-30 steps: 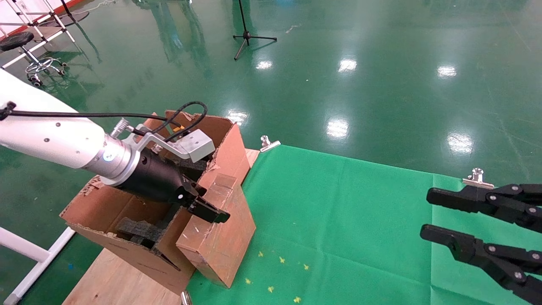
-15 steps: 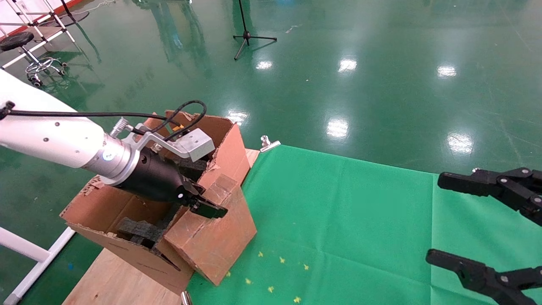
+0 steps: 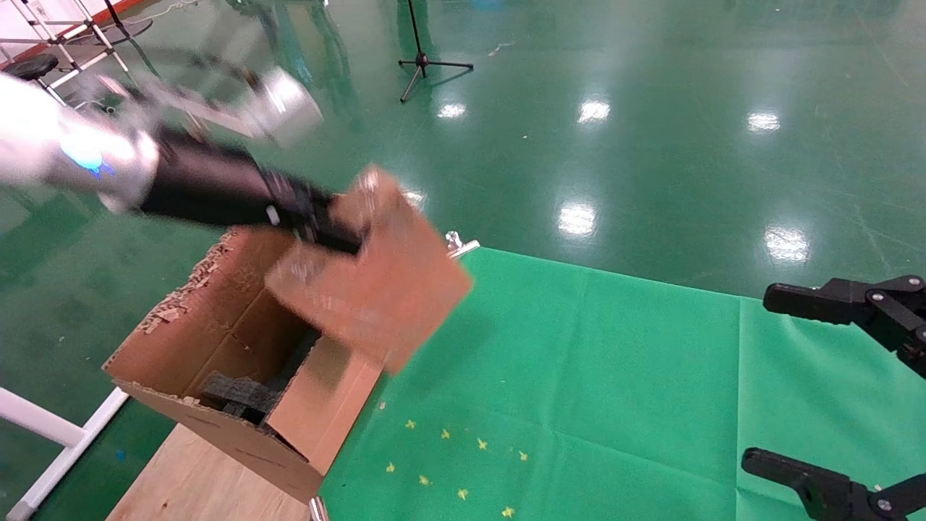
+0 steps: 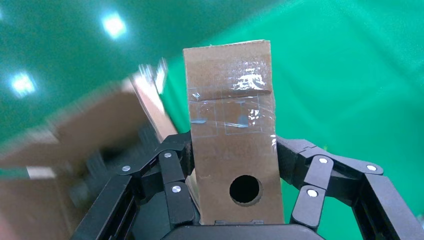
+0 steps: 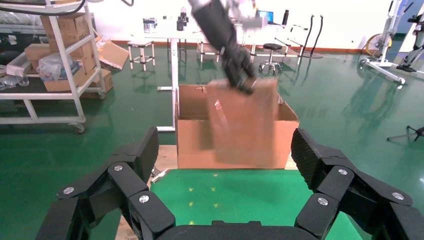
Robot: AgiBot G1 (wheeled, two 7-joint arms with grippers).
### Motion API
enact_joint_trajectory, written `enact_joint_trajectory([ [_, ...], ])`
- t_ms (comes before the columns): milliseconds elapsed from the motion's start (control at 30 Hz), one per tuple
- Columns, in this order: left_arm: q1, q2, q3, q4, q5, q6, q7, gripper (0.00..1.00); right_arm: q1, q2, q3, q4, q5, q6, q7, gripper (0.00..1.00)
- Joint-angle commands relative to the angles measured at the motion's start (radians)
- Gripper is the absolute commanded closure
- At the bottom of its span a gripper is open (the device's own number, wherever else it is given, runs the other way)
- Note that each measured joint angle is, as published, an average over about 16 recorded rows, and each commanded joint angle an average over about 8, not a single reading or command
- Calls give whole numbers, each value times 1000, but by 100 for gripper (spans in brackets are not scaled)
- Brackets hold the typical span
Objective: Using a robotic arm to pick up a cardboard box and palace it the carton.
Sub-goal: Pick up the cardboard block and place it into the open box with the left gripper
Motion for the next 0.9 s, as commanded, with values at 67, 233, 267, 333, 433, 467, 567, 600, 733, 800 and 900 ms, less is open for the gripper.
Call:
enact_joint_trajectory([
  [67,-47,-21,-40,19,-39,-11,36,100,0,0,0,0,0,0,0,0],
  [233,-162,-50,-86,147,-39,5,155,100,0,0,0,0,0,0,0,0],
  [267,-186,-55,-89,179,-28,13,185,100,0,0,0,0,0,0,0,0],
  [333,-231,-65,-86,244,3,33,251,100,0,0,0,0,0,0,0,0],
  [433,-283,-80,-65,349,59,61,353,100,0,0,0,0,0,0,0,0],
  [467,-294,-84,-55,387,78,68,385,100,0,0,0,0,0,0,0,0],
  [567,-313,-85,-19,509,130,73,472,100,0,0,0,0,0,0,0,0],
  [600,-315,-82,-7,552,145,69,498,100,0,0,0,0,0,0,0,0],
  [733,-313,-47,29,719,192,28,594,100,0,0,0,0,0,0,0,0],
  [800,-309,-22,41,790,213,-9,640,100,0,0,0,0,0,0,0,0],
  [900,-294,20,59,882,244,-77,701,100,0,0,0,0,0,0,0,0],
])
